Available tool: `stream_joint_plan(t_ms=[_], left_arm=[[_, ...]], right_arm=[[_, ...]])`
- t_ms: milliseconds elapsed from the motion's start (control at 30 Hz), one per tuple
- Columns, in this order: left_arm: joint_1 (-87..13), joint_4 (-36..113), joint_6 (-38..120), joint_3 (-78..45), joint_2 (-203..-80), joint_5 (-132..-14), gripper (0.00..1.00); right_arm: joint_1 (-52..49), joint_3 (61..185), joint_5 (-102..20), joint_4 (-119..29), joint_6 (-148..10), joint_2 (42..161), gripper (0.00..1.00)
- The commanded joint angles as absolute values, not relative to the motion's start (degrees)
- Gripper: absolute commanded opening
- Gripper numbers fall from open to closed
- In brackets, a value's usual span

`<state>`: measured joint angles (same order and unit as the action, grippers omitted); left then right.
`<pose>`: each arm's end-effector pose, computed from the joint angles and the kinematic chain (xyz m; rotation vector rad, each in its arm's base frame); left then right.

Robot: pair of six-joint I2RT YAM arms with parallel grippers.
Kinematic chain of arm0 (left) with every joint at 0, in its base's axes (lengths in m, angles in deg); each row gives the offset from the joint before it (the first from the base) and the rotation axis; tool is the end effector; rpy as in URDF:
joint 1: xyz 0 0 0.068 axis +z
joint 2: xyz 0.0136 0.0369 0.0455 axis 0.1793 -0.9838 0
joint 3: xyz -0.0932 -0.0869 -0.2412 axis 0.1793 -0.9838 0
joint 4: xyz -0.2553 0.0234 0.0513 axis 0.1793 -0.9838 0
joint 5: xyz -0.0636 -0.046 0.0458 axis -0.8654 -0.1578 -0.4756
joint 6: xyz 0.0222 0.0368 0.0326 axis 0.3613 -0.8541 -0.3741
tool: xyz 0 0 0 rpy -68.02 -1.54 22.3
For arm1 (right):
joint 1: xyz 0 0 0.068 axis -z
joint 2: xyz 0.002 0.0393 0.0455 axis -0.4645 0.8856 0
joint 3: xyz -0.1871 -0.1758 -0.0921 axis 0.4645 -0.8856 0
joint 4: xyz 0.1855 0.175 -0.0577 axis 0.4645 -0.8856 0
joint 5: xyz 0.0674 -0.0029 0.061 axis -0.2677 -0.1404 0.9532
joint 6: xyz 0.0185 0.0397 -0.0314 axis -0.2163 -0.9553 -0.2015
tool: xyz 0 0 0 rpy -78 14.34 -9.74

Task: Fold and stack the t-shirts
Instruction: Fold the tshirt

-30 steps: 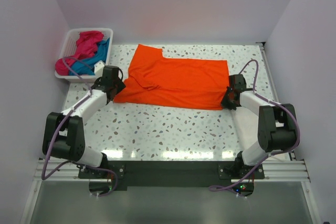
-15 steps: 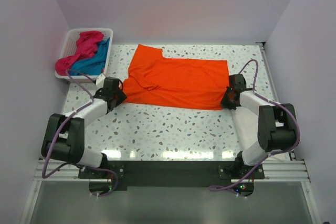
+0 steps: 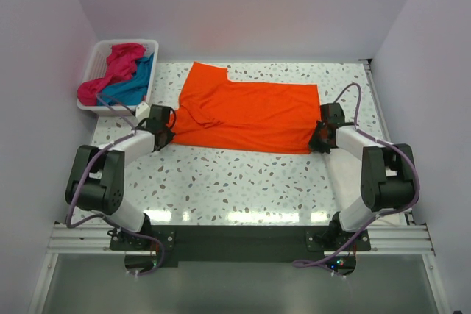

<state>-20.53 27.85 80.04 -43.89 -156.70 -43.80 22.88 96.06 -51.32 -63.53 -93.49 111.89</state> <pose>0.2963 -0.0403 0.1555 -0.9789 2.2260 -0.0085 0.2983 0.0232 0.1583 0.6290 2.5776 0.1391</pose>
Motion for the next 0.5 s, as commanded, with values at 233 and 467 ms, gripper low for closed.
stream_joint_plan(t_ms=[233,467], left_arm=[[-19.74,15.47,83.5,-44.45,-141.27,-32.93,0.0],[-19.65,11.86,85.35,-52.61,-132.05,-34.33,0.0]], right_arm=[[23.11,92.69,-48.74,-70.16,-91.93,103.14,0.0],[23.02,86.27,-44.78,-77.36,-92.28,91.02,0.0]])
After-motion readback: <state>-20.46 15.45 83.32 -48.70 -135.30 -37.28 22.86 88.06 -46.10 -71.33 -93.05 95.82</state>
